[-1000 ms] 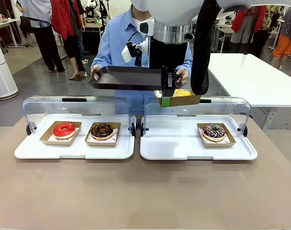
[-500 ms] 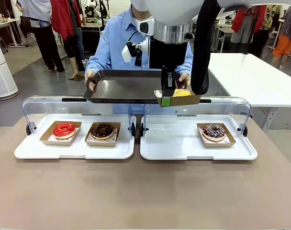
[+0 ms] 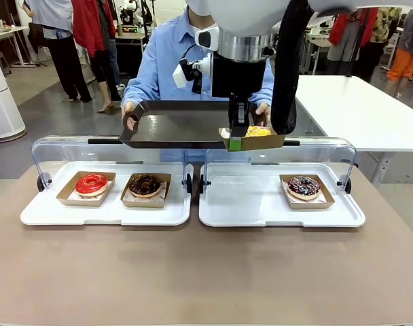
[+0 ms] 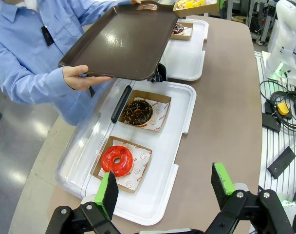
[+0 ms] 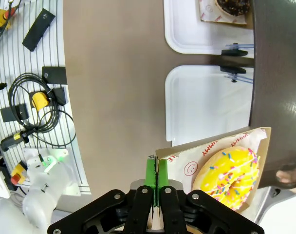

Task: Provide the desired donut to the person.
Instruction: Place the picked Paper togo box onto the Handle tray extended by the person.

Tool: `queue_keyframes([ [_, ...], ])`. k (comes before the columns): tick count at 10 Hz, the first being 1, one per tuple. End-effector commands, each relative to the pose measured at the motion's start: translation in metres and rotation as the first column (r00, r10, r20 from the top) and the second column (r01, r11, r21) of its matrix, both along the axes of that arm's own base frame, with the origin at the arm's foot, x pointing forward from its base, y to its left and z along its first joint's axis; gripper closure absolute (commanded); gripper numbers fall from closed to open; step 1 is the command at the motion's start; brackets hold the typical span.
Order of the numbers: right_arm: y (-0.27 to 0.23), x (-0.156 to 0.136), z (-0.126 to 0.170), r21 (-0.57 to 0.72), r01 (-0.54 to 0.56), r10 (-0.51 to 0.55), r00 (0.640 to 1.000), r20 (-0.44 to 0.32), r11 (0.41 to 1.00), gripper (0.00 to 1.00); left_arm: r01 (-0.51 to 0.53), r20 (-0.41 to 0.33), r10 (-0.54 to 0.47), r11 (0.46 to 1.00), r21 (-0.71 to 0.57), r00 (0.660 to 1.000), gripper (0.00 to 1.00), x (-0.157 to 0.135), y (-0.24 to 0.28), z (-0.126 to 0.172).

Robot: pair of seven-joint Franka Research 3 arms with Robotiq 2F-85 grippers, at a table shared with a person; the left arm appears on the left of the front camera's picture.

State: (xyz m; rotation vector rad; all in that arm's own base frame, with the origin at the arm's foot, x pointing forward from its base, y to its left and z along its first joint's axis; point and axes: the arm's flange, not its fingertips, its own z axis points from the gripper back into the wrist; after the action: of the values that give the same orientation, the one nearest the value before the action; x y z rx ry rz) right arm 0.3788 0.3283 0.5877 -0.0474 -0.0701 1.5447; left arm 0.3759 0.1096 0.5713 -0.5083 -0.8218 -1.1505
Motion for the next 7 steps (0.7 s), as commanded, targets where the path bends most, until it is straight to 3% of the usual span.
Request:
queue_keyframes([
  [1,0.000,0.000,0.000,0.000,0.000,0.000,1.000,0.000,1.000,0.98,0.000,0.001,0.000,1.000,-0.014,1.000,0.00,-0.001,0.000,0.001],
  [4,0.015,-0.004,0.048,-0.010,0.003,-0.002,0.993,0.115,1.000,0.98,0.000,0.001,0.000,1.000,-0.014,1.000,0.00,-0.001,0.000,0.001],
  [7,0.021,0.023,0.075,0.009,-0.016,0.014,0.989,0.149,1.000,0.98,0.000,0.001,0.000,1.000,-0.014,1.000,0.00,-0.001,0.000,0.001],
])
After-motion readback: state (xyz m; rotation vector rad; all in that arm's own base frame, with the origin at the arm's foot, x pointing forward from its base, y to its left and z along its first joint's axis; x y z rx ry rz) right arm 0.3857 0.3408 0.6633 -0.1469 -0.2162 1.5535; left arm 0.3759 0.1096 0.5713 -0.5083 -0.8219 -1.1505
